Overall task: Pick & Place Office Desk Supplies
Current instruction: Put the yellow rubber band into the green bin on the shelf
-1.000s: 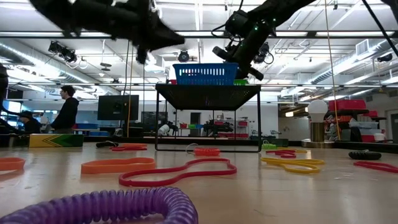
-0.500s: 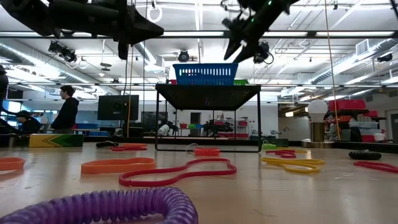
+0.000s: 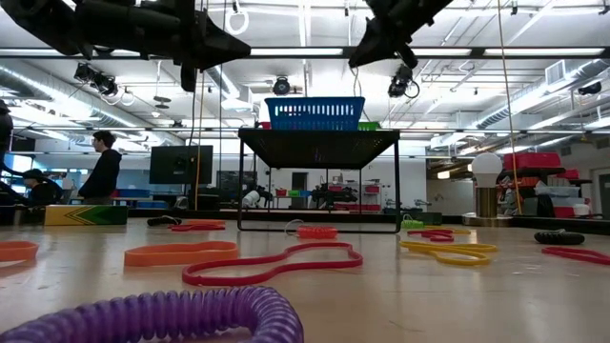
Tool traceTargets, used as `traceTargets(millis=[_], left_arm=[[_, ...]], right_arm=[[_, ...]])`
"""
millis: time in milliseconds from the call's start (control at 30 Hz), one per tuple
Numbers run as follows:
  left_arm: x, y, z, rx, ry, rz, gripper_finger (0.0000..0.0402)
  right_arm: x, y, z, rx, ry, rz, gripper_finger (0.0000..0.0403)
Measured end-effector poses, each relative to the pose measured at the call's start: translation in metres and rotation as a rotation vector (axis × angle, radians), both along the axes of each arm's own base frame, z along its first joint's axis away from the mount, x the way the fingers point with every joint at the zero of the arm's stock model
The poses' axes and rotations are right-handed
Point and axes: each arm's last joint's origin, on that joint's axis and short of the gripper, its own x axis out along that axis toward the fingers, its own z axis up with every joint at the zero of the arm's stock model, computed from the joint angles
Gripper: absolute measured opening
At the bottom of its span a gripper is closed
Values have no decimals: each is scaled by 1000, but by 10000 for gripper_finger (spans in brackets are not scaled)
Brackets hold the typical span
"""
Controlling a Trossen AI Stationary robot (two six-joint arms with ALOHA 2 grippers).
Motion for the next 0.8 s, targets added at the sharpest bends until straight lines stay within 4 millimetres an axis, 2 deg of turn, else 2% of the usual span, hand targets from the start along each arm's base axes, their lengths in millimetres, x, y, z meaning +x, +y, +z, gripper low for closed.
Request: traceTargets(millis=[133,300,433,600,700,800], left_arm=[[0,0,-1,17,17,2,13],[0,0,-1,22,18,1,13],[0,0,-1,5,12,0,13],[0,0,-1,-3,9,-3,13],[0,0,-1,-5,9,-4,13],[0,0,-1,-5,9,-4,13]], right_arm=[[1,-27,6,17,-106,-122,9],[5,-56,10,103,-118,-166,4],[13,-78,-5,259,-14,-197,3],[26,-97,-22,426,137,-216,3],[33,-104,-25,460,183,-234,14],[38,-108,-20,445,192,-240,46]])
